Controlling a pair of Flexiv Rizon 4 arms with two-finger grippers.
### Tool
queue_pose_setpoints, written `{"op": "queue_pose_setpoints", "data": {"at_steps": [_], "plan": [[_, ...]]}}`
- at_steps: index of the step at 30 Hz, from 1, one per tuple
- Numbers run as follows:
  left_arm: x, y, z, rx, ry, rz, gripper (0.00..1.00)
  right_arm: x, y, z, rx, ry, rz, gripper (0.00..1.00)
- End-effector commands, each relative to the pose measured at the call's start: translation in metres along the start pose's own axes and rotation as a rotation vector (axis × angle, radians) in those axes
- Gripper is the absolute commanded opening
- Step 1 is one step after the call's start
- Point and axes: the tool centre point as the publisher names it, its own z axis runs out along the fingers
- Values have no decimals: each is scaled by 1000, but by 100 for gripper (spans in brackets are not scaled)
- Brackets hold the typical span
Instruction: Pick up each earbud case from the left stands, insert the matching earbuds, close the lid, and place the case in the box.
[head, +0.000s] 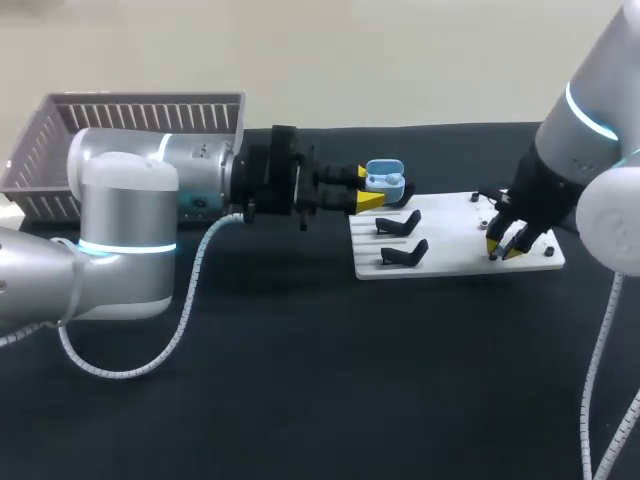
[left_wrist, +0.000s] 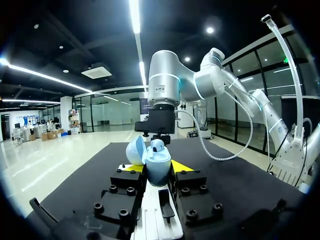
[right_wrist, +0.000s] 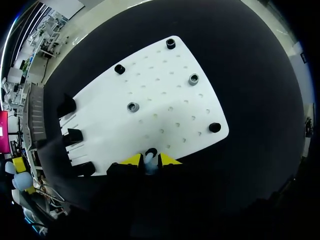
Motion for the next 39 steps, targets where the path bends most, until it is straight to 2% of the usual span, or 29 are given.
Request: {"op": "queue_pose_setpoints", "data": {"at_steps": [1,8,17,24,28,30,34,39], "plan": [[1,-2,0,-7,-2,3,0,0,1,3,8,5,3,0],[1,-2,0,-7,-2,3,0,3,-3,-8,6,-3,16,0],[1,-2,0,-7,-2,3,0,16,-1,-57,-18,-10,-7,0],[1,-2,0,-7,-2,3,0,42,22,-110,13,25,-139,0],[1,-2,0,-7,-2,3,0,56,38,-131,15,53,-227,0],[1,-2,0,-7,-2,3,0,62,46,-138,29,55,-268,0],[1,-2,0,-7,-2,3,0,72,62,-146,50,116,-318,0],[1,-2,0,-7,-2,3,0,72,62,-146,50,116,-318,0]]}}
